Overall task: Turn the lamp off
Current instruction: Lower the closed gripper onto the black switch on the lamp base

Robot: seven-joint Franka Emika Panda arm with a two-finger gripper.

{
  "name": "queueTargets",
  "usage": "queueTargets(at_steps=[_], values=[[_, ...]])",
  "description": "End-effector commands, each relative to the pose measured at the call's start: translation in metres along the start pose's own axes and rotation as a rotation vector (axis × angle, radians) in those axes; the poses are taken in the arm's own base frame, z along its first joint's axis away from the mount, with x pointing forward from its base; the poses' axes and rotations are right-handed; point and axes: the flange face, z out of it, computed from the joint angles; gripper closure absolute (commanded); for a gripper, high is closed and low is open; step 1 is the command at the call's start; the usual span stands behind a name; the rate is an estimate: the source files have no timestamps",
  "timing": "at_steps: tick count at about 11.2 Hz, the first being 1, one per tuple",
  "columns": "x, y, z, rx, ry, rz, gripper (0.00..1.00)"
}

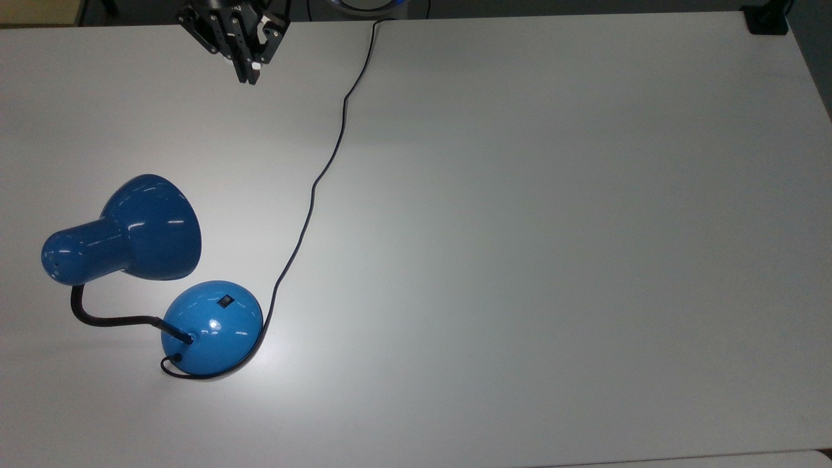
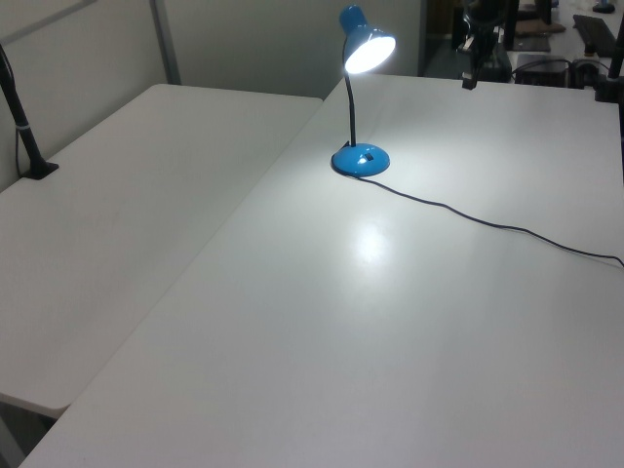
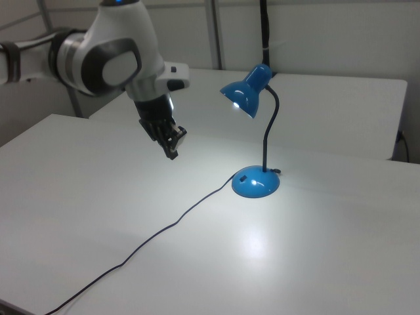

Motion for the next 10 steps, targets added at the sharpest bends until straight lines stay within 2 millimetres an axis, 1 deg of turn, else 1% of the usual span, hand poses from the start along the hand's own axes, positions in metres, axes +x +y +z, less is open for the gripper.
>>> queueTargets(at_steps=[1,3,6,7,10], values=[[-0.01,-0.002,0.045,0.028,0.183,0.082,0.93],[0.005,-0.001,0.078,0.028,0.271,0.108,0.96],[0.037,-0.001,0.126,0.043,0.425,0.209,0.98],[0.048,0.001,0.138,0.048,0.461,0.237,0.98],[0.077,-0.002,0.163,0.049,0.465,0.281,0.99]])
